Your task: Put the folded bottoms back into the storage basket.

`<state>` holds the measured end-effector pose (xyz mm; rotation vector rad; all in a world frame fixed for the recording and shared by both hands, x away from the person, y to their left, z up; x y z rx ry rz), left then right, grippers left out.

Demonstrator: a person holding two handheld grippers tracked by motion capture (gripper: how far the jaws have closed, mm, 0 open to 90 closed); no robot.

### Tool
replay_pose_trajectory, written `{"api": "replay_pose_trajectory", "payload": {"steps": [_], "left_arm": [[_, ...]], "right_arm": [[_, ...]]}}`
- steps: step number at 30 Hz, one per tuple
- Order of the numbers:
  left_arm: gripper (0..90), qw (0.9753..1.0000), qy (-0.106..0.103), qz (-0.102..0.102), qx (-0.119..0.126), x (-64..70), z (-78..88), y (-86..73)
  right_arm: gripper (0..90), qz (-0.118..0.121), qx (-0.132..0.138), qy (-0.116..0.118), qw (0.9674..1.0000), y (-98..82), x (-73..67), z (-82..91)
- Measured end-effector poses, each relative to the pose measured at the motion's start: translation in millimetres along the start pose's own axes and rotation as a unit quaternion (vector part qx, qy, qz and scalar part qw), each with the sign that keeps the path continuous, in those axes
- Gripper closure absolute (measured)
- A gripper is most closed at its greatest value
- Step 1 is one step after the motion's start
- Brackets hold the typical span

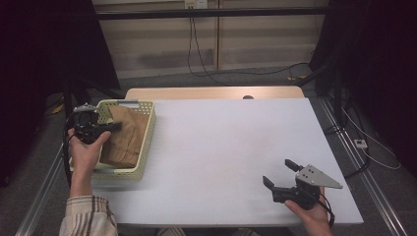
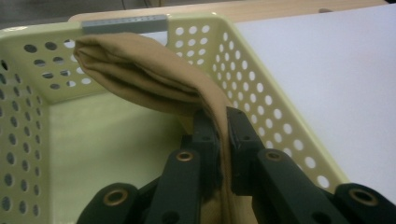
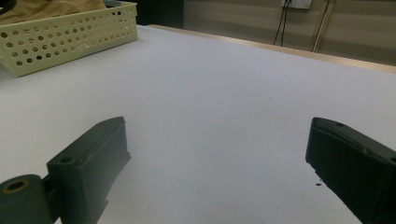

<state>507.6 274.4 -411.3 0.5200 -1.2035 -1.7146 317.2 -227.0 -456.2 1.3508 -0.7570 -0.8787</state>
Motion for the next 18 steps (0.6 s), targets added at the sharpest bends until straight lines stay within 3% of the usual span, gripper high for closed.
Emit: {"api": "replay_pose_trajectory", "payload": {"steps": [2, 6, 8, 12, 18], "left_arm": [[82.3, 0.9999, -0.001, 0.01, 0.004, -1.6, -1.7, 0.8], [82.5, 1.0, 0.002, 0.008, 0.0, -3.1, -4.8, -1.1], [82.6, 0.9997, 0.019, -0.008, -0.012, -6.5, -5.0, -3.1], [82.6, 0.9994, 0.027, -0.014, -0.018, -11.0, -5.6, -5.8], [82.6, 0.9963, 0.059, -0.038, -0.05, -17.1, -8.3, -13.0]], "right_arm": [[6.0, 0.0, 0.0, 0.001, 1.0, 0.0, -0.2, -0.3], [6.0, 0.0, -0.001, 0.001, 1.0, -0.3, -0.9, -0.6], [6.0, 0.001, 0.0, 0.002, 1.0, -0.1, -1.2, -0.3], [6.0, 0.0, -0.001, 0.001, 1.0, -0.5, -0.3, -0.6], [6.0, 0.0, -0.001, 0.002, 1.0, -0.5, -1.0, -0.5]]}}
Point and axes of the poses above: each handheld gripper's, and its own axes: z roughly backward along the jaws, y roughly out of its top, x roughly to its right, the point moved 8 cm from there along -z, roughly forward along the jaws, and after that the axes turned 14 degrees about x, right-handed, at the moved point
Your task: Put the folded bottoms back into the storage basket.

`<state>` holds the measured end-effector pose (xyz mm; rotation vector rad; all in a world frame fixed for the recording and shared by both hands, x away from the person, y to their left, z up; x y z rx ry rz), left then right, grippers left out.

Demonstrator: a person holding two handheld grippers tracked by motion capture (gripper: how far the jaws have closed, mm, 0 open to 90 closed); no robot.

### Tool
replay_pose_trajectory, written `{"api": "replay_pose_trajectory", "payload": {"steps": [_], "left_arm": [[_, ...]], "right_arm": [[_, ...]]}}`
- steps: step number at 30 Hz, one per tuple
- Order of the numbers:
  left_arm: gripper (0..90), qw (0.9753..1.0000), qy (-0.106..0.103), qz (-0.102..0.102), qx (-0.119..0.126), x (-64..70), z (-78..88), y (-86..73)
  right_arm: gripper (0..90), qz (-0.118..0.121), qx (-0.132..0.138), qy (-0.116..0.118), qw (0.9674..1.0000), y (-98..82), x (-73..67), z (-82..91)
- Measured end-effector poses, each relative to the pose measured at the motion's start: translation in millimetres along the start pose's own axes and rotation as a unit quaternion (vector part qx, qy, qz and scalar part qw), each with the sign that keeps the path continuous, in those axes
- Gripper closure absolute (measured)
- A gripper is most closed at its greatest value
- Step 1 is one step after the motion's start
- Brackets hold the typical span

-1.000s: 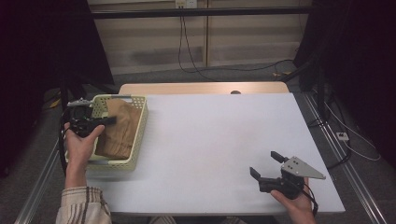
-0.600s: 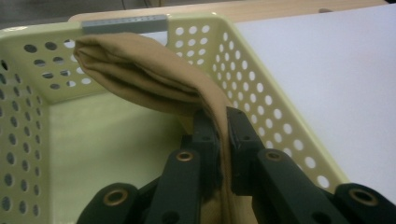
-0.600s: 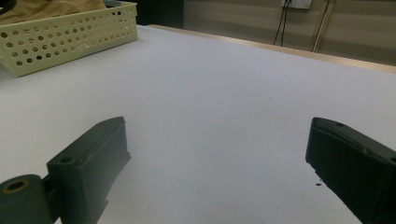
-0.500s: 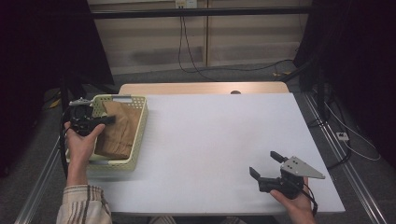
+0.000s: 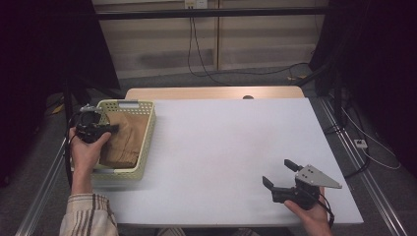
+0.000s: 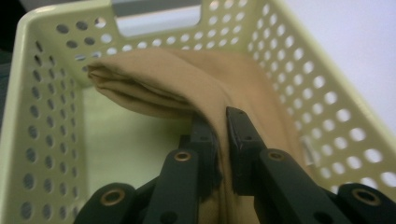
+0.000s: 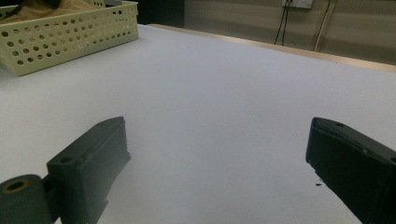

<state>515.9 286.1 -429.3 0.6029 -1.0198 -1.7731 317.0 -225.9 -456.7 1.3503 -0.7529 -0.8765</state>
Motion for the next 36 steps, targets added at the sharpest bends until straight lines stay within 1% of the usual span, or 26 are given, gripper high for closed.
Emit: {"api": "replay_pose_trajectory", "payload": {"steps": [1, 2, 3, 4, 6, 9, 10, 11, 14, 16, 17, 18, 22, 23, 24, 26, 27, 29, 30, 31, 34, 35, 36], "left_arm": [[82.6, 1.0, 0.004, -0.007, -0.006, -1.3, -0.9, -1.4], [82.7, 0.9998, 0.014, -0.011, -0.011, -2.6, -2.4, -3.0], [82.7, 0.9995, 0.018, -0.017, -0.02, -3.9, -3.3, -4.8], [82.7, 0.9995, 0.018, -0.017, -0.021, -4.6, -4.7, -6.0], [82.9, 0.9997, 0.014, -0.008, -0.019, -5.2, -7.5, -7.4], [83.6, 0.9999, -0.006, 0.011, -0.009, -3.2, -9.2, -6.5], [83.6, 0.9999, -0.008, 0.013, -0.005, -2.7, -10.4, -5.6], [83.6, 0.9999, -0.009, 0.012, -0.007, -1.7, -10.9, -5.5], [83.6, 0.9999, -0.005, 0.007, -0.013, -3.8, -13.1, -7.2], [83.4, 0.9997, 0.004, 0.005, -0.021, -6.2, -13.5, -9.9], [83.3, 0.9997, 0.011, 0.003, -0.02, -7.7, -14.7, -11.0], [83.2, 0.9996, 0.012, -0.001, -0.027, -9.5, -13.9, -12.0], [83.0, 0.9993, 0.013, 0.003, -0.034, -12.6, -15.1, -15.3], [83.0, 0.9993, 0.02, 0.007, -0.033, -13.4, -16.7, -16.3], [82.5, 0.9991, 0.022, 0.004, -0.035, -14.7, -16.9, -16.9], [82.1, 0.9989, 0.024, 0.009, -0.039, -15.6, -17.0, -17.9], [81.9, 0.9987, 0.025, 0.007, -0.043, -16.9, -16.3, -18.6], [81.8, 0.9986, 0.028, 0.014, -0.042, -18.3, -15.8, -19.1], [81.8, 0.9983, 0.035, 0.018, -0.042, -19.4, -15.8, -19.8], [81.8, 0.9981, 0.034, 0.018, -0.049, -20.8, -14.9, -20.8], [81.9, 0.9978, 0.035, 0.016, -0.054, -21.6, -14.9, -22.1], [82.0, 0.9979, 0.037, 0.016, -0.05, -21.0, -15.1, -21.3], [82.2, 0.9982, 0.034, 0.013, -0.047, -20.0, -14.7, -20.3]], "right_arm": [[6.0, 0.001, 0.0, 0.0, 1.0, 0.1, 0.1, 0.0], [6.0, 0.0, 0.0, 0.0, 1.0, 0.1, 0.1, 0.1], [6.0, 0.0, 0.0, 0.0, 1.0, 0.1, 0.1, 0.0], [6.0, 0.0, 0.0, 0.0, 1.0, 0.0, 0.1, -0.1], [6.0, 0.001, -0.001, 0.0, 1.0, -0.1, 0.0, -0.1], [6.0, 0.0, -0.001, -0.002, 1.0, -0.5, 0.4, -0.5], [6.0, 0.0, -0.001, -0.002, 1.0, -0.5, 0.4, -0.5], [6.0, 0.0, -0.001, -0.002, 1.0, -0.5, 0.6, -0.8], [6.0, 0.001, -0.002, 0.0, 1.0, -0.3, -0.3, -0.3], [6.0, 0.001, -0.001, -0.001, 1.0, -0.1, -0.1, -0.1], [6.0, 0.001, 0.0, -0.001, 1.0, -0.1, 0.2, 0.0], [6.0, 0.001, 0.0, -0.001, 1.0, -0.1, 0.6, 0.0], [6.0, 0.001, -0.001, 0.0, 1.0, -0.2, 0.1, 0.0], [6.0, 0.001, -0.001, 0.0, 1.0, -0.2, 0.0, -0.1], [6.0, 0.001, -0.001, -0.001, 1.0, -0.2, 0.1, -0.2], [6.0, 0.001, -0.001, -0.001, 1.0, -0.3, 0.2, -0.2], [6.0, 0.001, -0.001, -0.001, 1.0, -0.3, 0.2, -0.1], [6.0, 0.001, -0.001, -0.001, 1.0, -0.1, 0.2, 0.1], [6.0, 0.001, -0.001, -0.001, 1.0, -0.2, 0.2, 0.1], [6.0, 0.001, 0.0, 0.0, 1.0, -0.1, 0.2, 0.2], [6.0, 0.001, -0.001, 0.0, 1.0, -0.2, 0.2, 0.0], [6.0, 0.001, -0.001, 0.0, 1.0, -0.2, 0.1, 0.0], [6.0, 0.001, -0.001, 0.0, 1.0, -0.2, 0.1, 0.0]]}}
Point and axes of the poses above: each handheld gripper's, and its own axes: z roughly backward along the jaws, y roughly out of its top, x roughly to its right, the point moved 8 cm from there along -z, roughly forward along the jaws, and after that the axes turned 14 degrees about x, right-handed, at the moved point
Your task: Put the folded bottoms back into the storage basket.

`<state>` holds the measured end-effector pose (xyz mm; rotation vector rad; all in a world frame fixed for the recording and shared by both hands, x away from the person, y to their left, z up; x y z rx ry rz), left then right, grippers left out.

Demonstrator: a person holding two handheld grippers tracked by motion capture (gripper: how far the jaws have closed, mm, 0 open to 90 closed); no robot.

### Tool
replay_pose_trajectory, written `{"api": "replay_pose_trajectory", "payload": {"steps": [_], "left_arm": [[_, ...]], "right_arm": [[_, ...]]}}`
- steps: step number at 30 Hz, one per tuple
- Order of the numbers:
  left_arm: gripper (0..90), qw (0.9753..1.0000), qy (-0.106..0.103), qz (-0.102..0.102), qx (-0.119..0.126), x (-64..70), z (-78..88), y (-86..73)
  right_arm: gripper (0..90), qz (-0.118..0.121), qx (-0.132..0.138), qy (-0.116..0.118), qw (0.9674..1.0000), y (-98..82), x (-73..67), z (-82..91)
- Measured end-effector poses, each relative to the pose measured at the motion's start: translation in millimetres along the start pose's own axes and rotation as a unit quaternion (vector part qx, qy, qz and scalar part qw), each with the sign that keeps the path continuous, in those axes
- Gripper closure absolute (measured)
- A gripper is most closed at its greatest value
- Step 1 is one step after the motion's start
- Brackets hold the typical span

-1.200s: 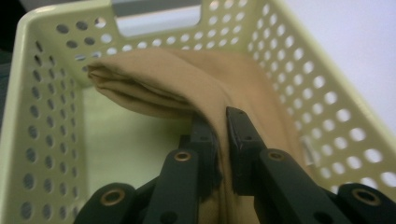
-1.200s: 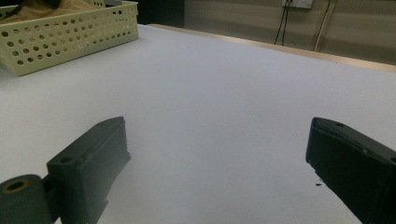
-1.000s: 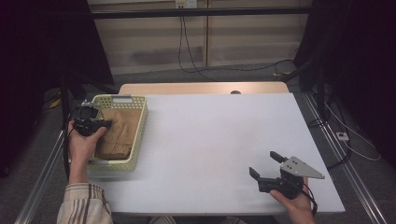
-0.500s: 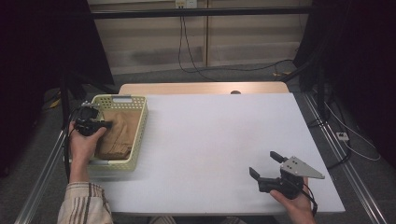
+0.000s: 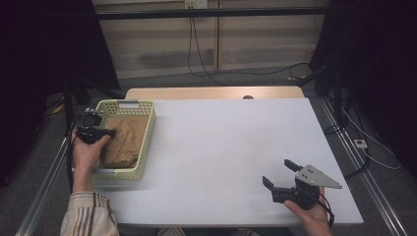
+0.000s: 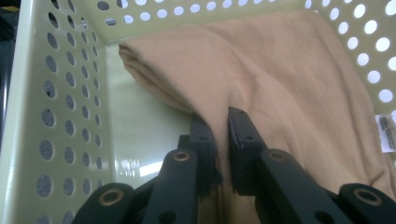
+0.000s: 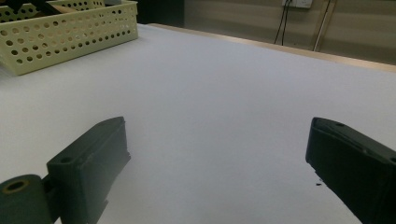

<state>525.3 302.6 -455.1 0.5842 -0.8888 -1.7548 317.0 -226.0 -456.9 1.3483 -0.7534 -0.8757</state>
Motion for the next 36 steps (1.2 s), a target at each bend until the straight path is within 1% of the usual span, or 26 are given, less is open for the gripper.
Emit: {"api": "replay_pose_trajectory", "payload": {"steps": [1, 2, 3, 5, 6, 11, 12, 13, 14, 15, 19, 20, 21, 22, 23, 25, 26, 27, 28, 30, 32, 33, 34, 35, 36], "left_arm": [[82.4, 1.0, -0.002, -0.004, 0.004, 0.9, 1.1, 1.5], [82.3, 1.0, 0.002, -0.005, 0.007, 0.1, 1.7, 2.2], [82.3, 1.0, 0.004, 0.002, 0.007, -0.3, 2.1, 2.2], [82.2, 1.0, 0.005, 0.003, 0.0, -2.9, 1.9, 0.1], [81.9, 0.9999, 0.01, 0.01, -0.001, -3.2, 1.1, -0.8], [79.9, 0.9998, 0.017, 0.012, -0.004, -5.8, 0.9, -1.3], [79.6, 0.9998, 0.016, 0.01, -0.01, -6.6, 1.7, -2.4], [79.5, 0.9998, 0.014, 0.011, -0.011, -6.9, 1.7, -2.6], [79.1, 0.9998, 0.017, 0.01, -0.01, -7.8, 1.6, -2.7], [78.4, 0.9996, 0.021, 0.017, -0.004, -7.5, 0.7, -2.4], [75.7, 0.9995, 0.025, 0.022, 0.001, -8.7, 0.9, -1.7], [74.8, 0.9995, 0.022, 0.025, 0.001, -8.6, 1.2, -1.5], [73.1, 0.9996, 0.017, 0.022, 0.0, -9.1, 2.1, -1.3], [71.7, 0.9996, 0.015, 0.025, 0.007, -8.5, 1.9, -0.2], [69.7, 0.9996, 0.015, 0.023, 0.007, -8.6, 2.1, 0.2], [65.5, 0.9994, 0.019, 0.027, 0.007, -9.1, 1.9, 0.0], [64.0, 0.9996, 0.018, 0.024, 0.003, -9.7, 2.3, -0.7], [59.6, 0.9995, 0.018, 0.025, 0.004, -9.7, 1.7, -0.8], [59.6, 0.9996, 0.017, 0.025, 0.003, -9.9, 1.6, -0.9], [54.0, 0.9993, 0.021, 0.029, 0.008, -9.9, 0.8, -0.4], [51.5, 0.9994, 0.02, 0.026, 0.007, -10.0, 0.7, -0.3], [49.6, 0.999, 0.025, 0.033, 0.016, -9.0, -0.9, 0.4], [46.6, 0.999, 0.027, 0.032, 0.016, -9.2, -1.0, 0.5], [44.1, 0.9995, 0.023, 0.023, 0.007, -10.5, 0.7, -0.2], [42.7, 0.9993, 0.022, 0.029, 0.012, -9.4, 0.1, 0.6]], "right_arm": [[6.0, 0.0, 0.0, 0.0, 1.0, 0.0, 0.1, 0.0], [6.0, 0.0, 0.0, -0.001, 1.0, 0.0, 0.2, 0.0], [6.0, 0.0, 0.0, -0.001, 1.0, -0.1, 0.2, -0.1], [6.0, 0.0, 0.0, 0.0, 1.0, 0.0, 0.1, -0.1], [6.0, 0.0, 0.0, 0.0, 1.0, 0.0, 0.0, 0.0], [6.0, 0.0, 0.0, -0.001, 1.0, 0.0, 0.2, -0.1], [6.0, 0.0, 0.0, -0.001, 1.0, -0.1, 0.2, -0.1], [6.0, 0.0, -0.001, 0.0, 1.0, -0.2, 0.1, -0.1], [6.0, 0.0, 0.0, 0.0, 1.0, -0.1, 0.1, 0.0], [6.0, 0.0, 0.0, 0.0, 1.0, -0.1, 0.1, 0.0], [6.0, 0.0, 0.0, 0.0, 1.0, 0.0, 0.2, 0.1], [6.0, 0.0, 0.0, -0.001, 1.0, 0.1, 0.2, 0.1], [6.0, 0.001, 0.0, -0.001, 1.0, 0.0, 0.2, 0.1], [6.0, 0.0, 0.0, 0.0, 1.0, 0.0, 0.1, 0.2], [6.0, 0.001, 0.0, 0.0, 1.0, 0.1, 0.0, 0.2], [6.0, 0.001, -0.001, -0.001, 1.0, -0.1, 0.4, 0.2], [6.0, 0.001, 0.0, -0.001, 1.0, 0.0, 0.5, 0.2], [6.0, 0.001, 0.0, 0.0, 1.0, 0.3, 0.3, 0.4], [6.0, 0.001, 0.0, 0.0, 1.0, 0.3, 0.3, 0.4], [6.0, 0.001, 0.0, 0.0, 1.0, 0.3, 0.2, 0.5], [6.0, 0.001, 0.0, 0.0, 1.0, 0.2, 0.5, 0.5], [6.0, 0.001, 0.0, 0.0, 1.0, 0.2, 0.5, 0.5], [6.0, 0.001, 0.0, 0.0, 1.0, 0.2, 0.4, 0.5], [6.0, 0.001, 0.001, 0.0, 1.0, 0.3, 0.3, 0.5], [6.0, 0.001, 0.001, 0.0, 1.0, 0.3, 0.3, 0.5]]}}
Point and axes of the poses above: each handheld gripper's, and its own axes: z roughly backward along the jaws, y roughly out of its top, x roughly to its right, the point moved 8 cm from there along -z, roughly forward along the jaws, and after that the axes turned 14 degrees about x, right-handed, at the moved point
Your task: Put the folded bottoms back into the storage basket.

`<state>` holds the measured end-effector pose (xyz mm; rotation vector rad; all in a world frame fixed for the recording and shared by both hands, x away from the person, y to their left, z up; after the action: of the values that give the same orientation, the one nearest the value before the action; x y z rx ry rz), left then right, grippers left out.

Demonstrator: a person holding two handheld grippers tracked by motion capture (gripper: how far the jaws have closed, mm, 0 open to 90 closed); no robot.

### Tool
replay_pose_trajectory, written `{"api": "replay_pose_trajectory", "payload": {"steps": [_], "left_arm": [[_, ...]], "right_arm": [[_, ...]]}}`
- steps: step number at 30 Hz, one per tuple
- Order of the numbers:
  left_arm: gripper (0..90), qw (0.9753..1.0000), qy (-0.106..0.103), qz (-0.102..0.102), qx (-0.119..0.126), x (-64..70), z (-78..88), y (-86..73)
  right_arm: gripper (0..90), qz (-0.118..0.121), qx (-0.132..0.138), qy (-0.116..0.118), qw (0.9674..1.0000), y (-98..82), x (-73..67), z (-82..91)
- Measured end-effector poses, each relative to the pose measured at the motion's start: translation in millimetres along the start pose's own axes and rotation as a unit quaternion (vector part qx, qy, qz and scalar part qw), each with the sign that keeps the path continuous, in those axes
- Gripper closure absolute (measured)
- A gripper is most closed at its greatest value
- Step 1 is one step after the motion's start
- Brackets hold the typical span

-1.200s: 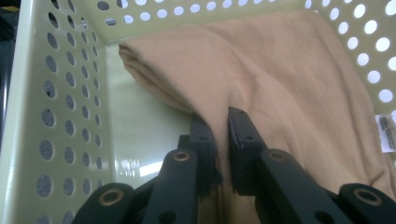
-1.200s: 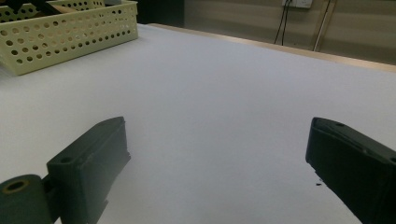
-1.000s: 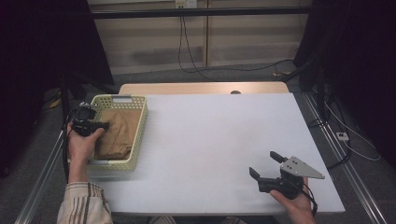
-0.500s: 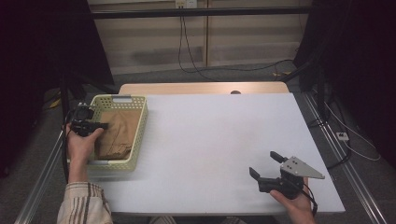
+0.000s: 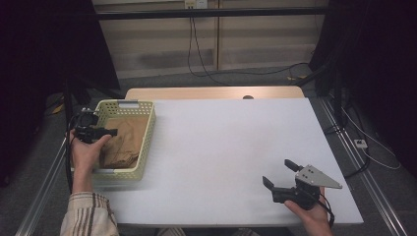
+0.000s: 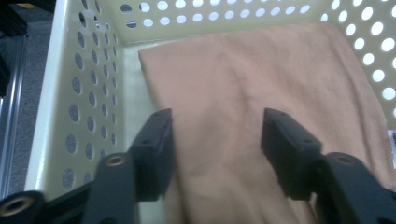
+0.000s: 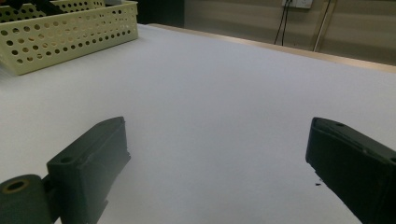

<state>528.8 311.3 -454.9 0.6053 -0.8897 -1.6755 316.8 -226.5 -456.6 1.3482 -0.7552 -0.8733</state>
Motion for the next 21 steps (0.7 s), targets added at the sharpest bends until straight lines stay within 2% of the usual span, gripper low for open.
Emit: {"api": "replay_pose_trajectory", "payload": {"steps": [2, 6, 8, 10, 11, 12, 16, 18, 21], "left_arm": [[37.4, 1.0, -0.004, -0.002, 0.004, 1.2, -0.5, 0.9], [24.1, 0.9999, 0.007, 0.008, 0.006, -1.7, -1.1, 1.2], [18.8, 0.9999, 0.006, 0.012, 0.007, -3.3, -0.5, 1.4], [16.3, 0.9998, 0.001, 0.017, 0.011, -3.2, 0.2, 2.6], [14.0, 1.0, -0.003, 0.001, 0.001, -4.8, 2.0, 1.9], [12.4, 0.9997, 0.002, 0.018, 0.015, -2.2, 0.5, 3.7], [9.0, 0.9993, 0.002, 0.017, 0.034, -2.5, 3.1, 7.9], [5.7, 0.9992, 0.005, 0.004, 0.038, -3.8, 4.7, 8.7], [5.6, 0.9989, 0.009, 0.0, 0.045, -4.0, 8.4, 10.4]], "right_arm": [[6.0, 0.0, 0.0, -0.001, 1.0, -0.1, 0.1, 0.0], [6.0, 0.0, -0.001, 0.0, 1.0, -0.2, -0.3, -0.2], [6.1, 0.0, 0.0, 0.0, 1.0, -0.1, -0.3, -0.2], [6.1, 0.0, 0.0, 0.0, 1.0, -0.1, 0.0, -0.1], [6.1, 0.0, 0.0, 0.0, 1.0, -0.1, 0.0, -0.1], [6.0, 0.0, 0.0, 0.0, 1.0, -0.1, 0.0, -0.2], [6.0, 0.0, 0.0, 0.0, 1.0, 0.0, -0.1, 0.0], [6.0, -0.001, 0.0, 0.0, 1.0, -0.1, 0.1, 0.0], [6.0, -0.001, 0.0, 0.001, 1.0, -0.2, 0.0, -0.1]]}}
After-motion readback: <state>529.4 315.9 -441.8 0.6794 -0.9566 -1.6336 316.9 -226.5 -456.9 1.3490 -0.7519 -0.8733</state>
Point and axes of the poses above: each handheld gripper's, and its own axes: z roughly backward along the jaws, y roughly out of its top, x roughly to its right, the point moved 8 cm from there along -z, roughly forward along the jaws, and after that the axes turned 14 degrees about x, right-handed, at the moved point
